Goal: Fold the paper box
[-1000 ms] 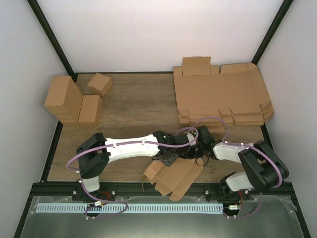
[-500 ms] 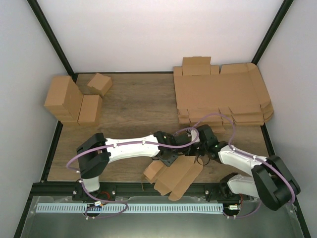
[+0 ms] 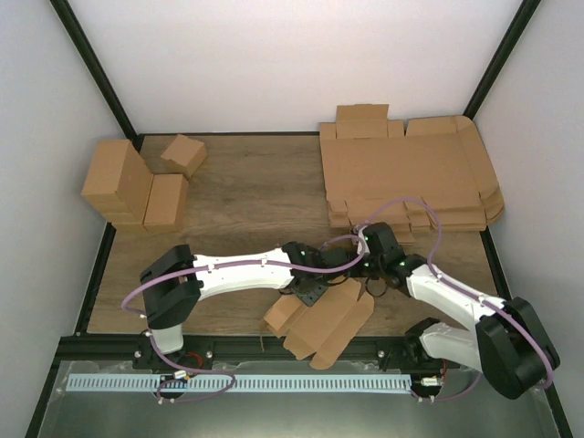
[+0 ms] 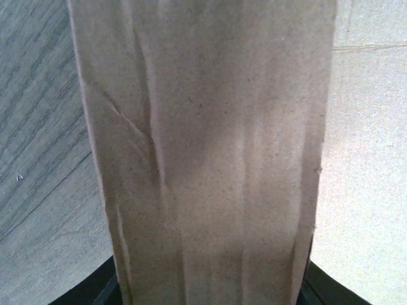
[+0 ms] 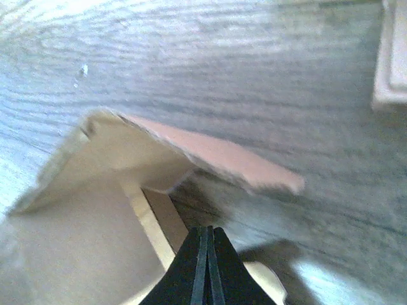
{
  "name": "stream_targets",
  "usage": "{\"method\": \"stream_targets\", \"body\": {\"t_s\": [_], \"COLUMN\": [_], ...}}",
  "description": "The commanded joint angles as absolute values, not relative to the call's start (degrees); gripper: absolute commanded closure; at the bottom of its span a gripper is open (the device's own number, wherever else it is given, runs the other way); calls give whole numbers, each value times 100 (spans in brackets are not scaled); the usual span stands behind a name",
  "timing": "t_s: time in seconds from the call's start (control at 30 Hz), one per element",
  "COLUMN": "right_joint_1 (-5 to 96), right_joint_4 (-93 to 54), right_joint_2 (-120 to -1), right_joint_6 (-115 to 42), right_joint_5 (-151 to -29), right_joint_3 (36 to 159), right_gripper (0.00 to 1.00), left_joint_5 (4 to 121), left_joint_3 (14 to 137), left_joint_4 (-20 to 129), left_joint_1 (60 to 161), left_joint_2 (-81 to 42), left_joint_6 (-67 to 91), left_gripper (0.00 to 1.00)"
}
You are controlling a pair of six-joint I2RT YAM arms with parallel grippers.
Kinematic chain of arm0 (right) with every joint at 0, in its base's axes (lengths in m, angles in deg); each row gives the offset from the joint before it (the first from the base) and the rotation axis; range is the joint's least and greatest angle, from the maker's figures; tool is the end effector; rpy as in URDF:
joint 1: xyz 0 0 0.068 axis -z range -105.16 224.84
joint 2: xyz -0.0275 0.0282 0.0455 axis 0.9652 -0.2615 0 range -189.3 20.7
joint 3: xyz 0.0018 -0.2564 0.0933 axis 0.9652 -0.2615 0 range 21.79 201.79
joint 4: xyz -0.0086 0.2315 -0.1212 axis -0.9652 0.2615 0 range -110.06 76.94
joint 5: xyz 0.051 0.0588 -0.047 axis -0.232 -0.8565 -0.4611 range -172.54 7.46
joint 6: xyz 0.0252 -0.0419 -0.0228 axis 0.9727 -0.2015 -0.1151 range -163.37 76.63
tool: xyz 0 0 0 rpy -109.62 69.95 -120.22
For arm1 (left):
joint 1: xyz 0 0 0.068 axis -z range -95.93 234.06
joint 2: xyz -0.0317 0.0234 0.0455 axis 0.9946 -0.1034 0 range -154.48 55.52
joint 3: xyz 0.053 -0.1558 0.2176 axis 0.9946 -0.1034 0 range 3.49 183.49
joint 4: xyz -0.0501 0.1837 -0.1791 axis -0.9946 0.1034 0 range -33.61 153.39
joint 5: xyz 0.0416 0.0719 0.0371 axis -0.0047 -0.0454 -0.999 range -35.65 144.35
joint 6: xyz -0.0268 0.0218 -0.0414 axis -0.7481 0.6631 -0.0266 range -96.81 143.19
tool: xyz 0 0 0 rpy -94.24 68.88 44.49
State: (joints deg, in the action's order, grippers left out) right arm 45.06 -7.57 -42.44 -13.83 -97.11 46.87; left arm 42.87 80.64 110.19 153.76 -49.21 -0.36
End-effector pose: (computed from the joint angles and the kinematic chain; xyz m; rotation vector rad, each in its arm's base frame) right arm 0.1686 0.1070 0.1615 -0.1230 2.5660 0.7403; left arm 0.1275 -0.3242 0.2009 1.1134 2.6701 0.0412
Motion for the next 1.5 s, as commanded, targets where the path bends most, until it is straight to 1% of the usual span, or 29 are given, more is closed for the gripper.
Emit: {"method": "stream_targets", "body": {"t_s": [0.0, 0.23, 0.63, 0.77, 1.0, 1.2, 1.47], "right_joint_1": [4492, 4487, 4478, 4474, 4432, 4364, 4364], "right_joint_4": [-806, -499, -643, -723, -988, -1055, -1424], "right_joint_2": [-4573, -5221, -5739, -5773, -5573, -5437, -5572], "right_joint_6": [-1723, -2154, -2301, -2322, -2244, -2146, -1966], "right_joint_5": [-9896, -9999, -10321, -10451, -11231, -11460, -11567], "right_joint_3": [5287, 5734, 5671, 5616, 5415, 5279, 4989], "right_gripper": [99, 99, 99, 99, 99, 99, 99], "left_joint_5": [4415, 4442, 4504, 4500, 4548, 4561, 4510], "left_joint_3": [8013, 8018, 8048, 8049, 8051, 8050, 8031], "left_joint_4": [10960, 10931, 10895, 10895, 10878, 10860, 10954], "left_joint_1": [15412, 15411, 15411, 15411, 15411, 15411, 15411], "left_joint_2": [-4830, -4821, -4860, -4851, -4877, -4885, -5055], "left_joint_6": [51, 60, 78, 70, 60, 62, 118], "left_gripper": [55, 55, 55, 55, 55, 55, 56]}}
